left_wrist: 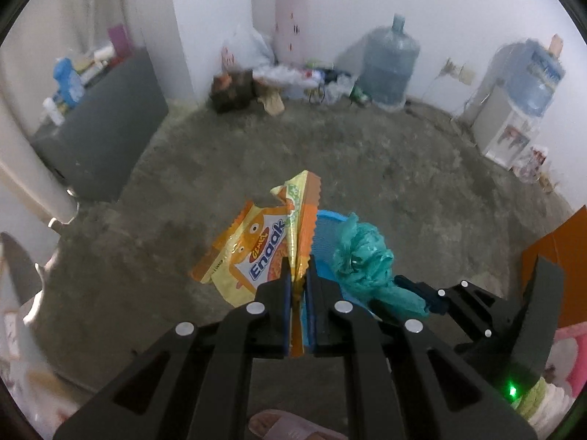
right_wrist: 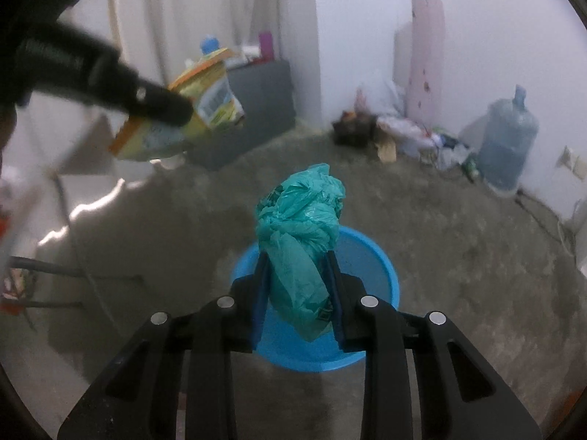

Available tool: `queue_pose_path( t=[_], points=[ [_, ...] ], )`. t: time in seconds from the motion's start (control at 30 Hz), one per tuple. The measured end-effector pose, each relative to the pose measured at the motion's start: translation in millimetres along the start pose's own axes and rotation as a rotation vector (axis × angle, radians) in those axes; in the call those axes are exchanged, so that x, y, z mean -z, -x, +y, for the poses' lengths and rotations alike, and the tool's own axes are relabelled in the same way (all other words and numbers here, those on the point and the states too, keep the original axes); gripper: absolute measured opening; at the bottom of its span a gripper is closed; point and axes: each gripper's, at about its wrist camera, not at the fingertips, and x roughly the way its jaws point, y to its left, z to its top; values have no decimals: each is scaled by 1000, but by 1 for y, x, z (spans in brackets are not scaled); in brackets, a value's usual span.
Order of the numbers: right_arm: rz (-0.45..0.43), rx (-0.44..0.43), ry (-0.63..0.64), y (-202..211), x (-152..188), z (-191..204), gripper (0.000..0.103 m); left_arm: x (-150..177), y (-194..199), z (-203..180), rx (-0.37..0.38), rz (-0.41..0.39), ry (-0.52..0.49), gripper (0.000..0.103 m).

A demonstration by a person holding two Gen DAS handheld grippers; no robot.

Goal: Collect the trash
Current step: 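Carry both items to the blue wastebasket and open both grippers over it, then move both tools back over the table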

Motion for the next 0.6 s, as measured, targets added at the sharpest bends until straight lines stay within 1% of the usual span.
queue_pose_path(
  t=[0.03, 0.07, 0.1, 0.13, 0.17, 0.2, 0.3, 0.33, 0.47, 0.6],
  points=[
    [6, 3, -9, -12, 3, -5, 32, -4, -19, -1, -8, 23, -26, 10],
    [17, -1, -13, -20, 5, -9, 39, -8, -29, -6, -14, 30, -38, 11],
    [30, -1, -21, -26, 5, -12, 51, -9, -43, -7, -22, 44, -53, 18],
    [46, 5, -33, -34, 7, -17, 57, -8, -49, -9, -28, 56, -55, 27],
    [53, 2, -48, -37, 5, -23, 61, -8, -58, -9, -37, 71, -46, 32],
    [58, 3, -63, -38, 5, -28, 61, -7, -63, -8, -33, 75, -29, 38],
    [42, -1, -120, -31, 5, -42, 61, -9, -64, -7, -13, 58, 16, 45],
    [32, -4, -134, -22, 4, -43, 62, -8, -62, -8, -5, 53, 22, 47],
    [8, 2, -130, -7, 3, -39, 62, -7, -44, -15, -9, 5, -2, 49],
    [-28, -3, -138, 19, -2, -33, 63, -5, -14, -16, 0, -49, -11, 49]
  ],
)
